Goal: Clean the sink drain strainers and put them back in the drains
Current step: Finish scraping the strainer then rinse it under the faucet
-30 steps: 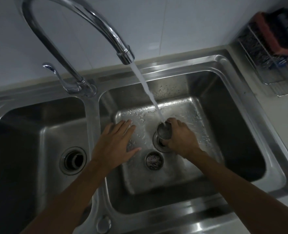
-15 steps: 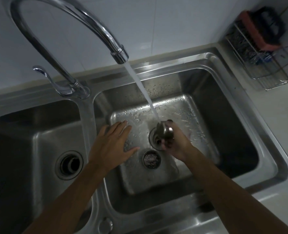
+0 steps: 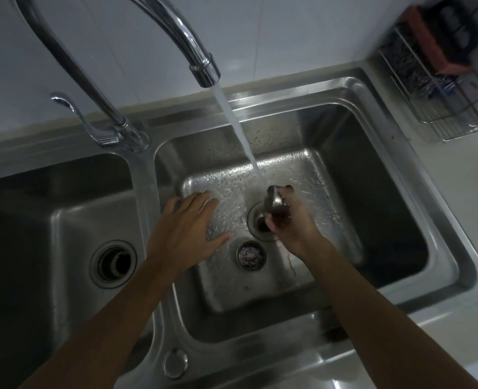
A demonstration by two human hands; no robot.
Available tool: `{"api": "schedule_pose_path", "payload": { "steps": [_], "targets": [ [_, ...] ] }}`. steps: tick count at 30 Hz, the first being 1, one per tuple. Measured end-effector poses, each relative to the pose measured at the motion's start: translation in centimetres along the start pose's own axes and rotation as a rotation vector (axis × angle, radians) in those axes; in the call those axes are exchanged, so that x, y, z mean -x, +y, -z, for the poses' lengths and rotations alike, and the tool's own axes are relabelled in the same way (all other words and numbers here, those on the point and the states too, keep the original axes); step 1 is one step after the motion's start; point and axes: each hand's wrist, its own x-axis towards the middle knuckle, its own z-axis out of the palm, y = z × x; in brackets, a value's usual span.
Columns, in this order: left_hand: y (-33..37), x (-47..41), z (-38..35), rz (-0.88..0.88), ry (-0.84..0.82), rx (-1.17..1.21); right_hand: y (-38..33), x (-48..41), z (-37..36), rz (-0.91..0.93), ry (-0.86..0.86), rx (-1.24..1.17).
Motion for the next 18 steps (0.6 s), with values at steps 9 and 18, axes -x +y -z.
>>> {"api": "schedule_pose_path", "payload": {
  "steps": [9,18],
  "targets": [
    [-0.1,0.0,-0.2,0.018,-0.011,0.005,1.5,1.5,5.3,0.407,0.145,1.884],
    [0.0,-0.1,-0.2,0.026,-0.008,0.009,2.6,1.1,5.5,0.254,0.031,2.224]
  ]
}}
